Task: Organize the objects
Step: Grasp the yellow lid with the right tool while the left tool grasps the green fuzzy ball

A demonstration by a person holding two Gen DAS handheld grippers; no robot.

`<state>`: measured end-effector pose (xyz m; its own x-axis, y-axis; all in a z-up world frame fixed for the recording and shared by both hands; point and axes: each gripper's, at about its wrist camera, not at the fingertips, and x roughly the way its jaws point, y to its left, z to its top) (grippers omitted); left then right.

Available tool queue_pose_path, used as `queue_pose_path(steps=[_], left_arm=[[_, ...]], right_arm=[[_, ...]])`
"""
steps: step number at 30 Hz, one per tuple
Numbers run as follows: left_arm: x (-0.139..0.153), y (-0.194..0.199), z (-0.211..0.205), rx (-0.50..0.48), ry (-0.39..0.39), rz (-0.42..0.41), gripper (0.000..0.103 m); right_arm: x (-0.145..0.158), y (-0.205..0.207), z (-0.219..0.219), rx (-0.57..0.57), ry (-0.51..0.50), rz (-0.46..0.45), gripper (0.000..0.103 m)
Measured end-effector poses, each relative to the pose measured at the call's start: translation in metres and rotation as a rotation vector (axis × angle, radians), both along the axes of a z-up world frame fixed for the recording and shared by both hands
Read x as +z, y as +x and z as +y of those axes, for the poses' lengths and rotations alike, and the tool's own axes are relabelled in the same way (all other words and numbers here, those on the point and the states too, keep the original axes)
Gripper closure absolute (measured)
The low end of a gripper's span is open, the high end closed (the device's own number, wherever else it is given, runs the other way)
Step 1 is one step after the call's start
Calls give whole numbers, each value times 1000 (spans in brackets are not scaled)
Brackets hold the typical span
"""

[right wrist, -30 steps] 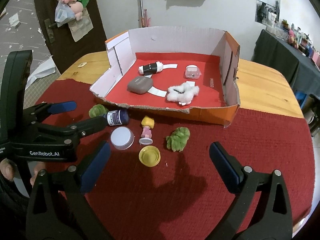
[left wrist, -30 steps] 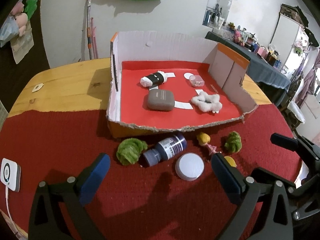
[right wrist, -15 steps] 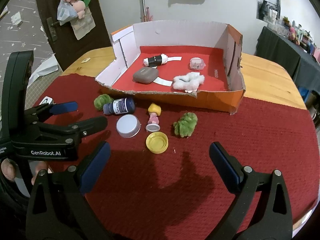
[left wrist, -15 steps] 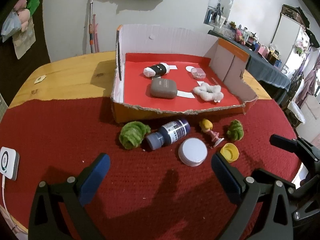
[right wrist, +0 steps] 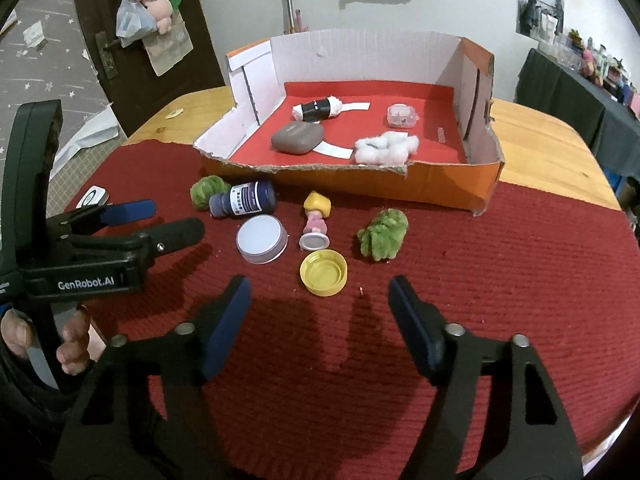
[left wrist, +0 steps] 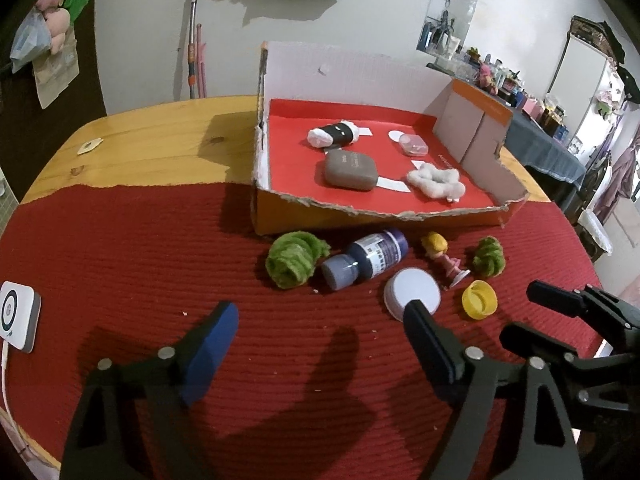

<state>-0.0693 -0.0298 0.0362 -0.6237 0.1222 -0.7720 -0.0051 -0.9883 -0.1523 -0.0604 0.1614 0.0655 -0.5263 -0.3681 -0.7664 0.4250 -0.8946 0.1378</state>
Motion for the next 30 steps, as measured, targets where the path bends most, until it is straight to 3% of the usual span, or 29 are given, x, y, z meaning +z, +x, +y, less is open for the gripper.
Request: queue_pose_path(steps=[13,24,30], left_arm=[[-14,-21,-17,17,-18,-27,40],[-16,-38,-16,7,-30,-29,43],[-17,-43,-15,10,-28,-29,49]], right_arm=[[-18,-11,-10,-5,41,-16,52],[-25,-22,-13,-5,60,-22,58],[-26,-24,-15,-8,85,-7,69]])
